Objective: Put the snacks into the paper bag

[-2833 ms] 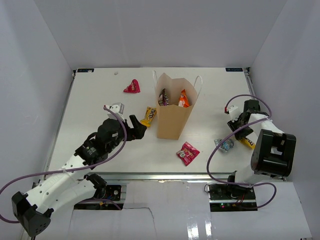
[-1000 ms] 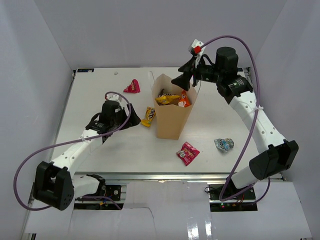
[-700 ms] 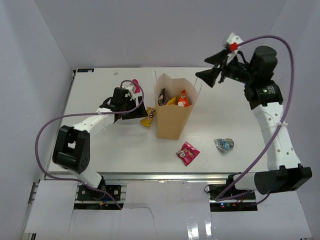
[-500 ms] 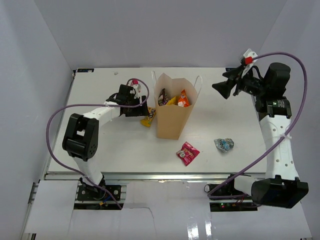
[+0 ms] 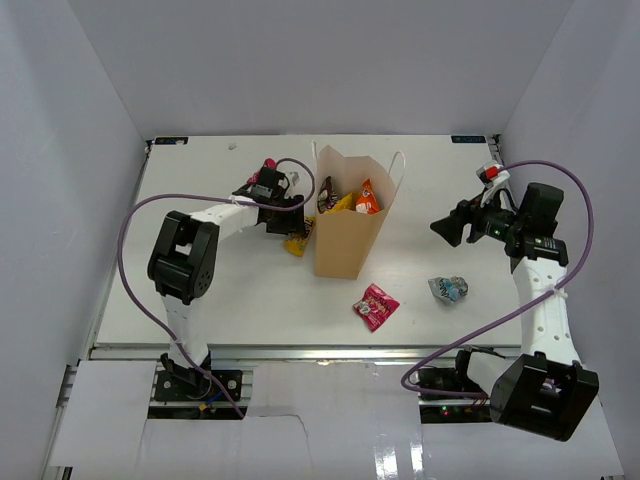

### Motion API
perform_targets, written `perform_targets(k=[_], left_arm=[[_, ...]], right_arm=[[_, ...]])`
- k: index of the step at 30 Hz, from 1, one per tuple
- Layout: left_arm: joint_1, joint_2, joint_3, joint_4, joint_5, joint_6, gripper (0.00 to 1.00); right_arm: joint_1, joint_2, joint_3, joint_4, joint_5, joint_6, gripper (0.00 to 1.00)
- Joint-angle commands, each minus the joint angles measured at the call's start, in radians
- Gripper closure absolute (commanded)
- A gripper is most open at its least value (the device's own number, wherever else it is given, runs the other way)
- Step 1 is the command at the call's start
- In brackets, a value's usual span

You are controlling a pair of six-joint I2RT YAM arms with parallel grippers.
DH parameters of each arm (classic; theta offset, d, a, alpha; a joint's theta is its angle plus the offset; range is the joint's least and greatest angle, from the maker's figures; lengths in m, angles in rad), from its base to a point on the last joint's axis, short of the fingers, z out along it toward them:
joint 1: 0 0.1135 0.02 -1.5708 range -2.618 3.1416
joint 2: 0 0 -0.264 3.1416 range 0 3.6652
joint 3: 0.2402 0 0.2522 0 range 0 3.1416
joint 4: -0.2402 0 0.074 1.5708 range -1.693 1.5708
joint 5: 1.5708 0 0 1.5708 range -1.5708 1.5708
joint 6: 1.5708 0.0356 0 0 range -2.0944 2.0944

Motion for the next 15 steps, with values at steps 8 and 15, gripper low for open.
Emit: perform_targets(k=[8,15], left_arm=[[-0.036,-0.035,-0.041,-0.038,-0.127,-0.027,0.71],[-0.036,-0.207,-0.172,-0.029,-0.173,-0.053,0.84]], right_arm=[[-0.024,0.002,-0.024,0.024,-0.033,-0.013,0.23],[-0.026,-0.004,-0.055,0.022,-0.030,-0.024,0.23]])
